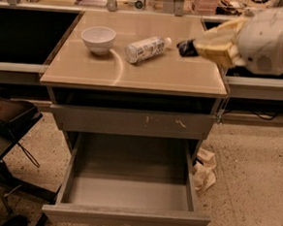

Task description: Place rxbar blueberry into middle drawer

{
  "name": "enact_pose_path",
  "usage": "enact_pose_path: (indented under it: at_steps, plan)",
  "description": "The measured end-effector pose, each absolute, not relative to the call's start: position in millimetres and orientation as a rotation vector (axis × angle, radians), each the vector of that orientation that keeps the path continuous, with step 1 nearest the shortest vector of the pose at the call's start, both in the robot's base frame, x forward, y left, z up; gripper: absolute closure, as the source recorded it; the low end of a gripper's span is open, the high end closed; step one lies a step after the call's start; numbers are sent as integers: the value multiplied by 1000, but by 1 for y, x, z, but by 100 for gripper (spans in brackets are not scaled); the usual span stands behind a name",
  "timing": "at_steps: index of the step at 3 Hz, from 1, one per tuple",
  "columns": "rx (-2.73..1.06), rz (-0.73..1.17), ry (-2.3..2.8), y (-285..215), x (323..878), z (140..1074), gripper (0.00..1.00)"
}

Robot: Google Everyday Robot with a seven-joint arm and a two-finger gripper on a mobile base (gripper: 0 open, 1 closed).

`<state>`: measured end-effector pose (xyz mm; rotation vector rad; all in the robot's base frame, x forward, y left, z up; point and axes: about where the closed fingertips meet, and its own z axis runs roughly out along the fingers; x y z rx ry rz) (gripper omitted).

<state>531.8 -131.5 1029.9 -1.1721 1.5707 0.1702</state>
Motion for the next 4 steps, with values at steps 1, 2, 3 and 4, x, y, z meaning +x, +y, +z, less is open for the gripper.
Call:
enact_pose_path:
  at_steps: [1,2,3,4]
  plan:
    - [-1224,351,1660,-119,483,977,100]
    - [-1224,351,1660,-119,483,977,100]
    - [-1213,332,1652,-107,485,950,100]
    - [-1253,308,1606,-63,480,890,100]
